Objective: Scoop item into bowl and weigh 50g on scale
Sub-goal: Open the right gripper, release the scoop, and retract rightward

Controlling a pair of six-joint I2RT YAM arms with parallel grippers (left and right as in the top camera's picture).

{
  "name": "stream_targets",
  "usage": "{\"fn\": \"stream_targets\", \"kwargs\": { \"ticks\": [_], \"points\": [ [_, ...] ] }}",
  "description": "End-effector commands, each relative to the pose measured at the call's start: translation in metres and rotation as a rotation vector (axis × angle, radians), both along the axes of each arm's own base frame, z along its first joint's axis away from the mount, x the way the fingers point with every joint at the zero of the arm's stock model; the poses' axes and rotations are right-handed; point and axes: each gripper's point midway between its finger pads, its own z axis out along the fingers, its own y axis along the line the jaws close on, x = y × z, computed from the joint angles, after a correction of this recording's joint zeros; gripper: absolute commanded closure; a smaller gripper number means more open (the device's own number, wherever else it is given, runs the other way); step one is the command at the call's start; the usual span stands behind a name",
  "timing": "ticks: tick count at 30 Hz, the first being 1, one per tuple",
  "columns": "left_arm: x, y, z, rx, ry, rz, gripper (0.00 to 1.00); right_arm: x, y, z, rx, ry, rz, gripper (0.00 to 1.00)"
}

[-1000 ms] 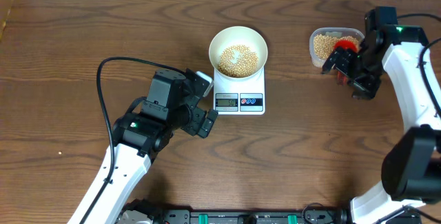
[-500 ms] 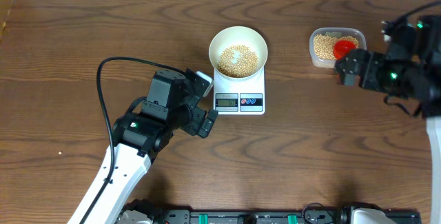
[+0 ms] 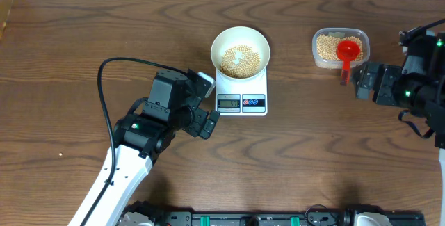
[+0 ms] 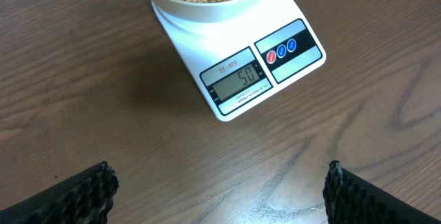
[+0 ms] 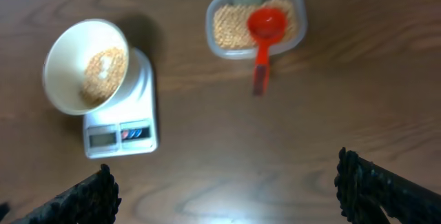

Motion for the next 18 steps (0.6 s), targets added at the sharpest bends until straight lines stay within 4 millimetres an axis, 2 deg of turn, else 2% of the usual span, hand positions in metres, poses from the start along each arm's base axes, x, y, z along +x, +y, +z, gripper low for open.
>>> {"fn": "stream_targets", "kwargs": {
  "ticks": [1,5,9,18],
  "points": [
    [0.0,0.002,-0.004,0.011,0.007,0.01,0.02,0.0,-0.017,0.0,-0.109,-0.035,-0.037,0.01],
    [0.0,0.002,-0.004,0.011,0.007,0.01,0.02,-0.004,-0.007,0.003,-0.169,-0.149,0.051,0.01],
    [0.0,0.002,-0.004,0.012,0.006,0.011,0.02,-0.02,0.001,-0.002,-0.197,-0.294,0.092,0.01],
    [0.0,0.002,-0.003,0.011,0.006,0.011,0.02,-0.064,0.002,-0.043,-0.199,-0.554,0.068,0.01]
  ]
}}
